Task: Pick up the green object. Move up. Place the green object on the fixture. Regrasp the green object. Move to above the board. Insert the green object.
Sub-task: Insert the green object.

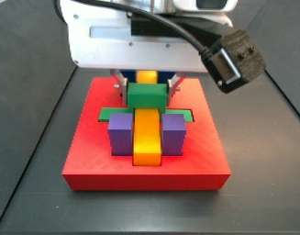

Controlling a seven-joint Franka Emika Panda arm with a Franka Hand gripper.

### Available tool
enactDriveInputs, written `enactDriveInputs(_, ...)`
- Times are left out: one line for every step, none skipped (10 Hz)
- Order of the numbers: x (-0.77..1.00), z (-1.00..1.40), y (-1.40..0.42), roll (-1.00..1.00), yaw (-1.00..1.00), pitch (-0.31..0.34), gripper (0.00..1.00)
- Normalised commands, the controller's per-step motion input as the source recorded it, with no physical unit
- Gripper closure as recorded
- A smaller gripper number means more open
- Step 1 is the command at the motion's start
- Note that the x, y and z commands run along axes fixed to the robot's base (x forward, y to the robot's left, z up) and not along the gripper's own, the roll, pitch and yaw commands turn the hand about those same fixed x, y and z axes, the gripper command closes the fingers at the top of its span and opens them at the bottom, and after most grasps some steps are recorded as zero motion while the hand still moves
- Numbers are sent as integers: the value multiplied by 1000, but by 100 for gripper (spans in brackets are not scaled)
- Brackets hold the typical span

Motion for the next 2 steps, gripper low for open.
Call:
enactDriveInputs(-11,-340,-3,109,0,-61,100)
enactDriveInputs(0,0,0,0,0,0,100)
